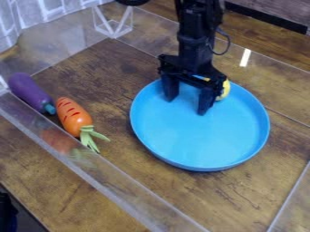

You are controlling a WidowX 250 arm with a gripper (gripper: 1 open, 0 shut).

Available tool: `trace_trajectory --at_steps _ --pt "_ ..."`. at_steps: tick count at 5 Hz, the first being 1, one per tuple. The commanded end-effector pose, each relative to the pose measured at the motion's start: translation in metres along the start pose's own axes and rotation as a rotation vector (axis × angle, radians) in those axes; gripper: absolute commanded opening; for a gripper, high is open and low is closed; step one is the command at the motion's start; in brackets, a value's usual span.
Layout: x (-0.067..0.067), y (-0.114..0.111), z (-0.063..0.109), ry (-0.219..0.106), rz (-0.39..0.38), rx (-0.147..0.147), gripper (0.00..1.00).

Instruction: Remove the lemon from the blue tray and put it on the table

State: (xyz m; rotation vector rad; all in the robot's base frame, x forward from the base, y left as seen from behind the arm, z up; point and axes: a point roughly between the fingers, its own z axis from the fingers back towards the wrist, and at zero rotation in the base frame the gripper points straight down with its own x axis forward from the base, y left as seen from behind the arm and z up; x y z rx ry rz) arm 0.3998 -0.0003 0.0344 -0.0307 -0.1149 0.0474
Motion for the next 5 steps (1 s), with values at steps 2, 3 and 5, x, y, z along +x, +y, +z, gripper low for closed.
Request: trace_trajectory --at_steps 2,3,5 --pt "0.038 -0.003 0.060 -0.127 -0.001 -0.031 1.00" --pt "0.046 -0.006 0.053 -0.136 0.001 -0.031 1.00" --pt "0.056 -0.011 0.034 -0.130 0.000 -0.025 1.00"
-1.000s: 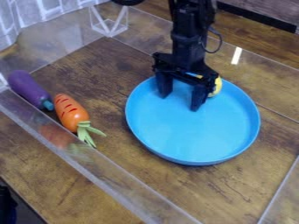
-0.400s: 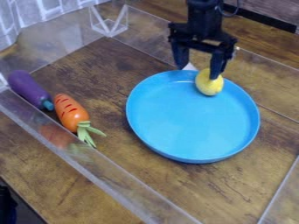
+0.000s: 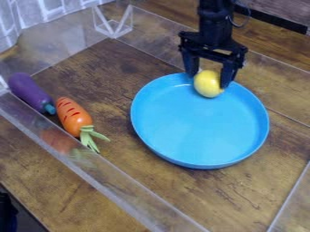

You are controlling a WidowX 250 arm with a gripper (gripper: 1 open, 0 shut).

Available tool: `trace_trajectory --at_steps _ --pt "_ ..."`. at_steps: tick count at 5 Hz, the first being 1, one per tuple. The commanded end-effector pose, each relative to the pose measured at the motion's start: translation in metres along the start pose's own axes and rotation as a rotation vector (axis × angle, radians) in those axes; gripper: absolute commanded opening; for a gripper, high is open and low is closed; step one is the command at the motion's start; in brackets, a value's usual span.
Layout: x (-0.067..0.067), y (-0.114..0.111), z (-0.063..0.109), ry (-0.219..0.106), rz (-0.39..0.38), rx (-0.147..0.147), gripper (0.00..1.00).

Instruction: Remove the lemon from the blue tray and put it on the table

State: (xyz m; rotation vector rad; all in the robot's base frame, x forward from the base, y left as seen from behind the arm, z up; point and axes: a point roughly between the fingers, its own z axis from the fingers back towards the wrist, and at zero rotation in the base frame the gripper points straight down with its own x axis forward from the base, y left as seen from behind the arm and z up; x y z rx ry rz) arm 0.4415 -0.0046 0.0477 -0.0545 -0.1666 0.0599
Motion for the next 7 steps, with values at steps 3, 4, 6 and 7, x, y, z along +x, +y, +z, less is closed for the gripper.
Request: trace_trajectory --at_steps 3,4,6,7 --pt "0.012 -0.008 0.031 -0.077 -0.031 0.001 0.00" --pt "0.010 -0.009 0.038 -0.079 -0.038 0.003 0.00" --pt "0.008 -0.012 0.051 -0.086 -0.053 0.006 0.00" --pt "0.006 -0.014 0.057 -0.088 -0.061 0.005 0.00"
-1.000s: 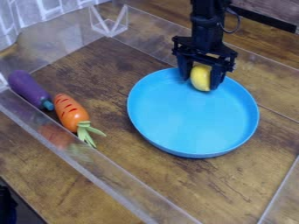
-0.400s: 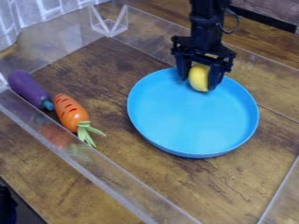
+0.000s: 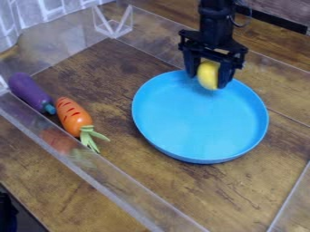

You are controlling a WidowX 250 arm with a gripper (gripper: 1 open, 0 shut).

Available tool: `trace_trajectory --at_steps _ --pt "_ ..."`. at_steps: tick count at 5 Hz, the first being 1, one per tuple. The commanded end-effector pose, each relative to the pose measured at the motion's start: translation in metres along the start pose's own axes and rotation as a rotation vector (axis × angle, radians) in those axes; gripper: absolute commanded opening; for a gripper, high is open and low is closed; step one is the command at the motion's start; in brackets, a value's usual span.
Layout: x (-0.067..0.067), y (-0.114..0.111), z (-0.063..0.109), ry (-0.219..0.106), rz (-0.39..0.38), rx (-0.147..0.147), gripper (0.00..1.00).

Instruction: Remove the lemon from the blue tray and put it on the table

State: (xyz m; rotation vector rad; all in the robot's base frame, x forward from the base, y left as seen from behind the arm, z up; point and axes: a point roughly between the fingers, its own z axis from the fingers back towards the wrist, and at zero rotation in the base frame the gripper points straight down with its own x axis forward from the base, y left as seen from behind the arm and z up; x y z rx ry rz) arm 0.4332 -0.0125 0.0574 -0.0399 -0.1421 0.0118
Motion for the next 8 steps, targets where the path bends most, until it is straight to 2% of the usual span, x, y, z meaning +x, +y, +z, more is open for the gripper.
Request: trace_trajectory --at_steps 1,5,6,8 --pt "0.010 -0.006 0.051 -0.119 -0.021 0.002 0.00" --pt "0.004 -0.014 0.065 -0.144 -0.060 0.013 0.00" --pt "0.003 -0.016 0.067 -0.150 -0.068 0.015 1.00" --pt "0.006 -0.018 0.052 -0.132 -0.073 0.008 1.00"
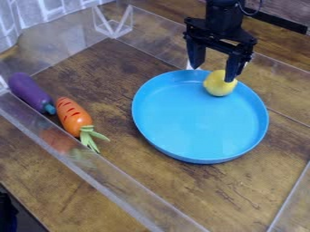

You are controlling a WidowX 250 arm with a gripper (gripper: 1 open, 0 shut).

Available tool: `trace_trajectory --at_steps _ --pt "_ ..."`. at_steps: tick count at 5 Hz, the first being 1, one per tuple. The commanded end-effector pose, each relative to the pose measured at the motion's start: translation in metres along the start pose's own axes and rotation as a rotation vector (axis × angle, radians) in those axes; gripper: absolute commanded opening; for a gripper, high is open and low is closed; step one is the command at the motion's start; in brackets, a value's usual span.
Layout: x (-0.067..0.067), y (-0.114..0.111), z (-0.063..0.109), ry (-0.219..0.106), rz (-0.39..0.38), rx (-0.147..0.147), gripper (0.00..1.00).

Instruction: Remove the lemon from the blue tray and put it on the table

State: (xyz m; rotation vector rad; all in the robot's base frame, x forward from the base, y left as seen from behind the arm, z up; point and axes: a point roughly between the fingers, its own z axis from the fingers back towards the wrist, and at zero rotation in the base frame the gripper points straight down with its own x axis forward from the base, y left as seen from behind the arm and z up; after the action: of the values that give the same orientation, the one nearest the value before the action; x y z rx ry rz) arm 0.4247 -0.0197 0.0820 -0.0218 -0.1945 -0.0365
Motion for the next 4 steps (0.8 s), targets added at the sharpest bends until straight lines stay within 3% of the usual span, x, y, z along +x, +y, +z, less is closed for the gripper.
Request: trace_trajectory --at_steps 1,4 --pt "0.014 -0.010 0.017 -0.070 -0.025 -0.013 1.00" --pt "0.020 -0.014 -0.011 -0.048 -0.031 -0.037 1.00"
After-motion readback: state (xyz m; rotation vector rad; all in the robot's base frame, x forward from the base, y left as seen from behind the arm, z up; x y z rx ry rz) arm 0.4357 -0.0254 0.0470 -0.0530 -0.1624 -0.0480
